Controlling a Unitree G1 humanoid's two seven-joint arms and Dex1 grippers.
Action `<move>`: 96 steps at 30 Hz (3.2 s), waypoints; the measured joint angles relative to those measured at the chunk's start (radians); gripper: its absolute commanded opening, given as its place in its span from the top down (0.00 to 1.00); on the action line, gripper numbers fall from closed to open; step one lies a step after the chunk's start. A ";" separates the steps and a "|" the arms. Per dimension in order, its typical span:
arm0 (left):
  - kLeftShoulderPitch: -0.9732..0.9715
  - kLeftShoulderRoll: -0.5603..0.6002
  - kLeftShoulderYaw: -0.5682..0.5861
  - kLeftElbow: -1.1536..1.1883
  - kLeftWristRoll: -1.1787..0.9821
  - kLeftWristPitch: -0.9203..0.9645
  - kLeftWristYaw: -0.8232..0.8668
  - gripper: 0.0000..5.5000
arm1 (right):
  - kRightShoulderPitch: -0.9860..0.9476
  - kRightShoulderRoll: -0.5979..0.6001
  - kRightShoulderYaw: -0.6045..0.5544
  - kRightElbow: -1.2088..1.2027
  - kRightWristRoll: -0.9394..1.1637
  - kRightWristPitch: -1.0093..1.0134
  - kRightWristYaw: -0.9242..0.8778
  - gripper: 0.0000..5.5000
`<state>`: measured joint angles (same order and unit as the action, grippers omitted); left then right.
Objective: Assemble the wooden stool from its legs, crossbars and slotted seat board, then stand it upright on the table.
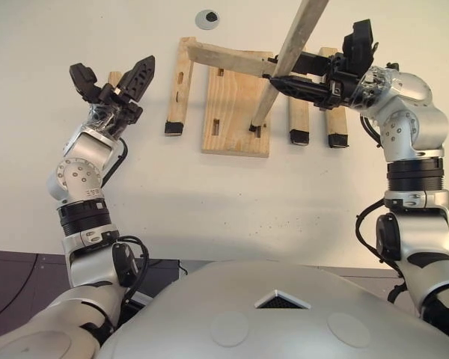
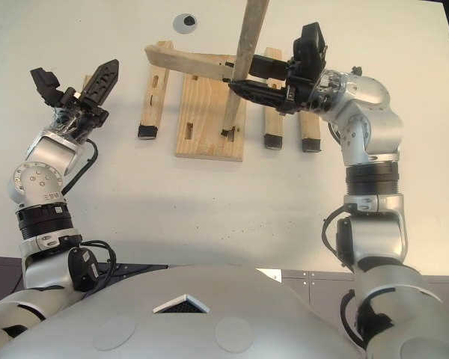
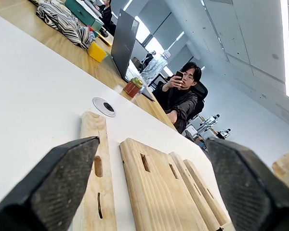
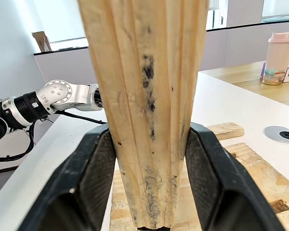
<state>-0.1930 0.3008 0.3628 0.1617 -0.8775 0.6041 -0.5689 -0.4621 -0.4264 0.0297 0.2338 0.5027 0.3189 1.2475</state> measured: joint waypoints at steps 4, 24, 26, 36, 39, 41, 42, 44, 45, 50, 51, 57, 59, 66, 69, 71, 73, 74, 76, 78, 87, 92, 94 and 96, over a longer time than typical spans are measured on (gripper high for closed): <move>0.008 -0.010 -0.004 -0.001 0.004 0.003 0.000 0.26 | 0.015 -0.017 0.011 0.000 -0.023 -0.042 0.015 0.63; 0.007 -0.030 0.020 0.028 0.027 0.004 0.046 0.26 | 0.069 -0.084 0.173 -0.035 -0.160 -0.264 0.046 0.63; 0.008 -0.032 0.027 0.029 0.031 0.003 0.050 0.26 | 0.059 -0.102 0.186 -0.034 -0.169 -0.275 0.044 0.63; 0.030 -0.047 0.033 0.029 0.043 0.000 0.069 0.26 | 0.054 -0.245 0.195 -0.098 -0.133 -0.168 0.123 0.63; 0.029 -0.049 0.032 0.030 0.045 -0.001 0.069 0.26 | 0.058 -0.253 0.200 -0.138 -0.128 -0.149 0.121 0.63; 0.028 -0.049 0.032 0.037 0.053 -0.002 0.068 0.26 | 0.058 -0.253 0.202 -0.167 -0.129 -0.123 0.104 0.58; 0.026 -0.049 0.032 0.039 0.054 -0.002 0.068 0.26 | 0.058 -0.252 0.203 -0.177 -0.130 -0.112 0.091 0.54; 0.023 -0.049 0.032 0.044 0.059 -0.003 0.068 0.26 | 0.072 -0.252 0.218 -0.175 -0.161 -0.079 0.079 0.47; 0.023 -0.049 0.032 0.044 0.064 -0.003 0.068 0.26 | 0.075 -0.254 0.219 -0.176 -0.168 -0.078 0.080 0.44; 0.022 -0.050 0.034 0.044 0.068 -0.011 0.067 0.26 | 0.065 -0.334 0.235 -0.041 -0.346 -0.200 0.047 0.37; 0.022 -0.052 0.032 0.043 0.071 -0.014 0.067 0.26 | 0.059 -0.318 0.213 -0.008 -0.359 -0.211 -0.022 0.37; 0.023 -0.064 0.027 0.040 0.084 -0.023 0.069 0.26 | 0.046 -0.081 0.052 -0.138 -0.266 0.232 -0.451 0.37; 0.023 -0.064 0.029 0.033 0.087 -0.024 0.072 0.26 | 0.074 -0.013 0.023 -0.214 -0.282 0.372 -0.621 0.37; -0.005 -0.072 0.047 0.011 0.081 -0.024 0.112 0.26 | 0.212 0.068 0.072 -0.318 -0.339 0.514 -0.818 0.37; -0.007 -0.073 0.053 0.002 0.073 -0.024 0.127 0.26 | 0.215 0.082 0.087 -0.297 -0.355 0.514 -0.855 0.40; -0.008 -0.074 0.054 -0.009 0.072 -0.024 0.130 0.26 | 0.219 0.107 0.104 -0.273 -0.370 0.526 -0.888 0.45; -0.008 -0.075 0.055 -0.009 0.071 -0.024 0.135 0.26 | 0.218 0.107 0.114 -0.275 -0.383 0.529 -0.905 0.51; -0.008 -0.076 0.055 -0.009 0.072 -0.024 0.136 0.26 | 0.218 0.107 0.120 -0.276 -0.386 0.527 -0.911 0.57; -0.009 -0.077 0.054 -0.037 0.073 -0.039 0.153 0.26 | 0.217 0.106 0.127 -0.280 -0.394 0.529 -0.935 0.61; -0.015 -0.074 0.041 -0.109 0.091 -0.058 0.164 0.26 | 0.215 0.108 0.116 -0.281 -0.394 0.537 -0.954 0.62; -0.137 0.006 -0.044 -0.266 0.055 -0.065 0.018 0.26 | 0.019 0.224 -0.158 -0.246 -0.200 0.292 -0.920 0.63; -0.233 0.014 -0.052 -0.257 -0.123 0.059 -0.090 0.26 | -0.120 0.159 -0.173 -0.161 0.015 0.147 -0.437 0.63; -0.262 0.005 -0.081 -0.268 -0.169 0.099 -0.097 0.26 | -0.154 0.116 -0.142 -0.154 0.059 0.172 -0.290 0.63; -0.294 -0.008 -0.110 -0.275 -0.191 0.121 -0.109 0.26 | -0.174 0.093 -0.104 -0.153 0.089 0.207 -0.201 0.63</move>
<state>-0.4869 0.2927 0.2532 -0.1130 -1.0685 0.7255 -0.6776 -0.6357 -0.3334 -0.0742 0.0810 0.5915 0.5258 1.0463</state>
